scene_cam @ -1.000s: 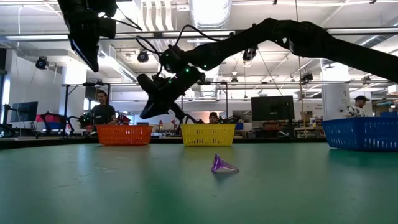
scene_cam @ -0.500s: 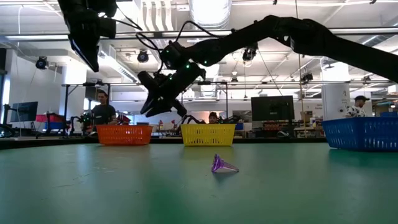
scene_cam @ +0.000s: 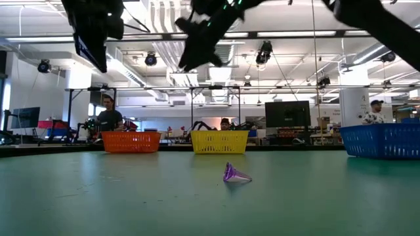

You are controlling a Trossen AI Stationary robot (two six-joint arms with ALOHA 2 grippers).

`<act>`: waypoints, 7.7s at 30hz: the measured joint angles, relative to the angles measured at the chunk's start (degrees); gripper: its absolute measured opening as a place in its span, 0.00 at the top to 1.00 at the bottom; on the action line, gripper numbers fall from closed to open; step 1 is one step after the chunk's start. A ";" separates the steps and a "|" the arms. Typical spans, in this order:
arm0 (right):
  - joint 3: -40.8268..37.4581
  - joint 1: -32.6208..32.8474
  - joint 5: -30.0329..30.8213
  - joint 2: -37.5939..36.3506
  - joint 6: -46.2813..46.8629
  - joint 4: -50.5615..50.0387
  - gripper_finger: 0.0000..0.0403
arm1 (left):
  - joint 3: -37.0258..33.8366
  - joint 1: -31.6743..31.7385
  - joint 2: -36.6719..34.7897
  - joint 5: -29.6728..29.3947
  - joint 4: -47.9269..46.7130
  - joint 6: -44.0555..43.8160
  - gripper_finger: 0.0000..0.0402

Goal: Sort Halloween decoration
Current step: Put the black spider toy into the yellow basket

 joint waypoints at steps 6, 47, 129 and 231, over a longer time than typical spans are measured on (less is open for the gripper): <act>0.00 1.14 11.66 -6.49 -0.22 -9.07 0.76 | -0.93 -3.25 0.09 9.63 -1.18 -2.55 0.81; -0.13 13.27 31.84 -14.73 20.12 -37.60 0.75 | -10.61 -33.24 10.58 14.52 14.13 3.70 0.67; -0.46 19.37 31.25 -16.46 37.56 -36.62 0.75 | -12.57 -72.39 38.28 -8.25 38.21 -0.26 0.95; -0.46 19.33 31.77 -16.46 28.75 -37.30 0.75 | 9.68 -13.37 32.32 -7.65 33.39 25.33 1.00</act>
